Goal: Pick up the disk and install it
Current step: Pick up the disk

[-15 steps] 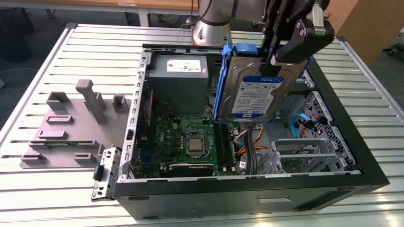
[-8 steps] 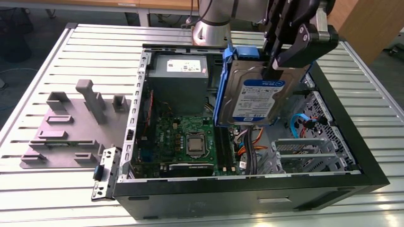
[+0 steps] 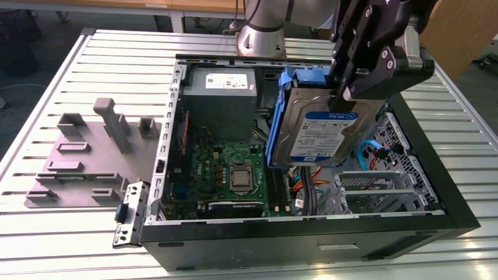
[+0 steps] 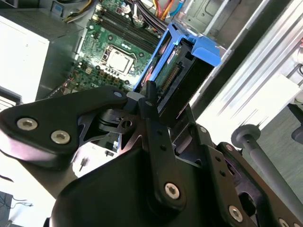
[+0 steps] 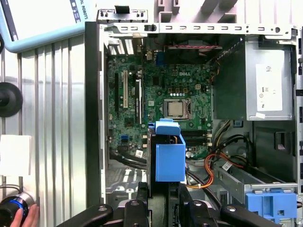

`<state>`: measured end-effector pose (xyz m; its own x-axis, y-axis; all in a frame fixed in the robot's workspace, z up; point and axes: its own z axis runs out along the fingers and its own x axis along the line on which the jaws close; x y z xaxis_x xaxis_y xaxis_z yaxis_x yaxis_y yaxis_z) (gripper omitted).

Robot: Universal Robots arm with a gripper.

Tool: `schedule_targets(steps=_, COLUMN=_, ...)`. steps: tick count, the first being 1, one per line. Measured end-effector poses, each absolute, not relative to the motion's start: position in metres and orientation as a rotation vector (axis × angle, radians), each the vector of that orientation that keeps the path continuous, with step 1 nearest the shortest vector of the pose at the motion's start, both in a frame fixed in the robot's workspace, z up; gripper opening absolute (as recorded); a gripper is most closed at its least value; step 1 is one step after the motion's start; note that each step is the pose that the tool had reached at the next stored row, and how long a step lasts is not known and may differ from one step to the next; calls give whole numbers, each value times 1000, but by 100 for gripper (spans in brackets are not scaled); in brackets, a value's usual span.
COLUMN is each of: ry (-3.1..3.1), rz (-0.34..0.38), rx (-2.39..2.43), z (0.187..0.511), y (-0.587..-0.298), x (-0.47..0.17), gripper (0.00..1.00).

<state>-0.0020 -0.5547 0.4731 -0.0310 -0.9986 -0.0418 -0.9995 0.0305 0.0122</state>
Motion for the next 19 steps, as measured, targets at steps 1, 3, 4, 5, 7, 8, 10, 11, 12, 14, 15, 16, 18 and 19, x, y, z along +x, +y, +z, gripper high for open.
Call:
schedule_targets(steps=1, ry=2239, rz=59, rx=-2172, z=473, y=-556, x=-2, gripper=35)
schedule_targets(steps=3, ry=2240, rz=59, rx=-2171, z=473, y=-556, x=-2, gripper=35)
schedule_targets(steps=4, ry=2239, rz=59, rx=-2171, z=473, y=-556, x=-2, gripper=35)
schedule_targets(steps=5, ry=2239, rz=59, rx=-2171, z=473, y=-557, x=-2, gripper=35)
schedule_targets(steps=7, ry=2240, rz=59, rx=-2171, z=473, y=-557, x=-2, gripper=35)
schedule_targets(steps=8, ry=2239, rz=59, rx=-2172, z=473, y=-557, x=-2, gripper=35)
schedule_targets(steps=10, ry=2240, rz=59, rx=-2172, z=473, y=-557, x=-2, gripper=35)
schedule_targets(steps=11, ry=2239, rz=59, rx=-2172, z=473, y=-558, x=-1, gripper=35)
schedule_targets(steps=12, ry=2239, rz=59, rx=-2172, z=473, y=-558, x=-1, gripper=35)
schedule_targets(steps=14, ry=2240, rz=59, rx=-2172, z=473, y=-559, x=-1, gripper=35)
schedule_targets(steps=15, ry=2240, rz=59, rx=-2171, z=473, y=-559, x=-1, gripper=35)
schedule_targets(steps=16, ry=2239, rz=59, rx=-2172, z=473, y=-559, x=-1, gripper=35)
schedule_targets(steps=18, ry=2240, rz=59, rx=-2172, z=473, y=-559, x=1, gripper=35)
schedule_targets(steps=19, ry=2240, rz=59, rx=-2172, z=473, y=-559, x=3, gripper=35)
